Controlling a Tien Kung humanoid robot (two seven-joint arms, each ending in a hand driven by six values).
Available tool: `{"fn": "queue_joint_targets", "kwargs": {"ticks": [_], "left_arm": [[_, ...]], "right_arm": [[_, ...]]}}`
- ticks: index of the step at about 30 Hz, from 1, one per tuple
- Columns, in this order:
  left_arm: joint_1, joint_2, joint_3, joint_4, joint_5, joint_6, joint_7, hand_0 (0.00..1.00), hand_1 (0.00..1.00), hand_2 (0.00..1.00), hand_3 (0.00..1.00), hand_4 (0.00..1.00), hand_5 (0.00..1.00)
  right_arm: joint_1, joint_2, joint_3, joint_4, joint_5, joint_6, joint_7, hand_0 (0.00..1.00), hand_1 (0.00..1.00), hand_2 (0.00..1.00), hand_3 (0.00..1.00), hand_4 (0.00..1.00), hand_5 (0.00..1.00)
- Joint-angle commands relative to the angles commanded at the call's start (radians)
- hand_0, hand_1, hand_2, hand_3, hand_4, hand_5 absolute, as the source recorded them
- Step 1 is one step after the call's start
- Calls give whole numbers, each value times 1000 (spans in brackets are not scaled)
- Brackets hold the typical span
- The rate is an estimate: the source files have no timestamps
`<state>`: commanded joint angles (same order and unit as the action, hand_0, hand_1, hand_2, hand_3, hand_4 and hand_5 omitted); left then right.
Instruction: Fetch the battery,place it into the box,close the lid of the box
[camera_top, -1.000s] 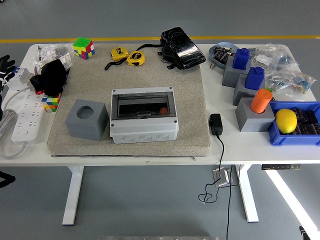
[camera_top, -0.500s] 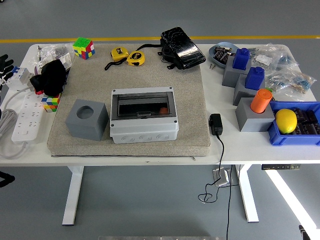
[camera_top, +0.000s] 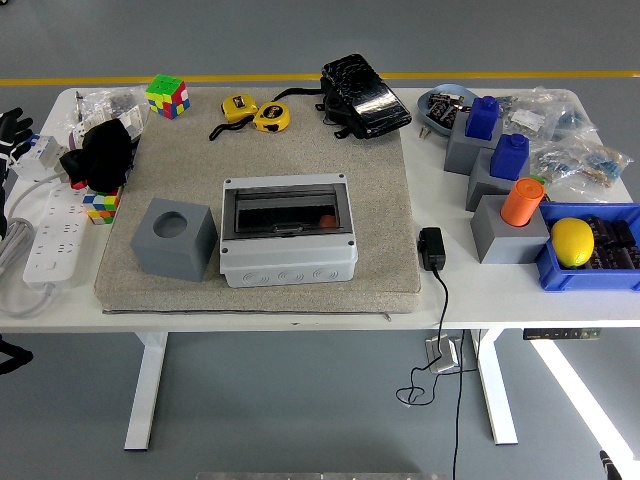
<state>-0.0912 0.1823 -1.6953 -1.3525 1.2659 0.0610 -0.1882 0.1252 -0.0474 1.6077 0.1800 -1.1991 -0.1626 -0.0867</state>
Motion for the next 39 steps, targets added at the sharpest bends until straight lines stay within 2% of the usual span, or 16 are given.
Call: {"fn": "queue_joint_targets", "kwargs": {"ticks": [5,10,15,19,23,24,26,29,30,39], "left_arm": [[-2,2,0,-1,-4,4,-2,815,827,792,792,998,782],[-4,2,0,-2,-7,42,-5,815,827,792,792,998,782],[-4,1,1,5,-31,50,-16,810,822,786,786,998,764],[-3,0,13,13,-102,37,-48,835,838,803,795,998,796],[-2,-3,38,27,-244,-17,-104,835,838,803,795,998,796],[-2,-4,45,29,-282,-32,-120,874,903,875,868,998,998],[-3,-5,50,31,-316,-40,-132,874,903,875,868,998,998],[-2,-3,56,36,-319,-42,-140,874,903,875,868,998,998],[-2,-3,58,37,-317,-40,-144,998,998,998,998,998,998],[-2,0,61,36,-265,-8,-165,998,998,998,998,998,998]], "right_arm": [[1,1,1,0,1,0,2,816,765,747,793,998,998],[0,0,1,0,1,1,2,816,765,747,793,998,998],[-1,-1,4,0,-1,1,1,816,765,747,793,998,998],[-1,0,7,0,-2,1,1,816,765,747,794,998,998],[1,3,2,0,0,1,2,816,765,747,794,998,998],[1,3,1,0,0,1,2,816,765,747,793,998,998],[3,1,1,0,-1,0,2,816,765,747,793,998,998],[2,-1,1,0,-3,0,0,816,765,747,793,998,998],[1,-1,3,0,-5,0,-1,816,765,747,792,998,998],[0,-2,-2,0,-1,0,-1,815,765,747,793,998,998]]}}
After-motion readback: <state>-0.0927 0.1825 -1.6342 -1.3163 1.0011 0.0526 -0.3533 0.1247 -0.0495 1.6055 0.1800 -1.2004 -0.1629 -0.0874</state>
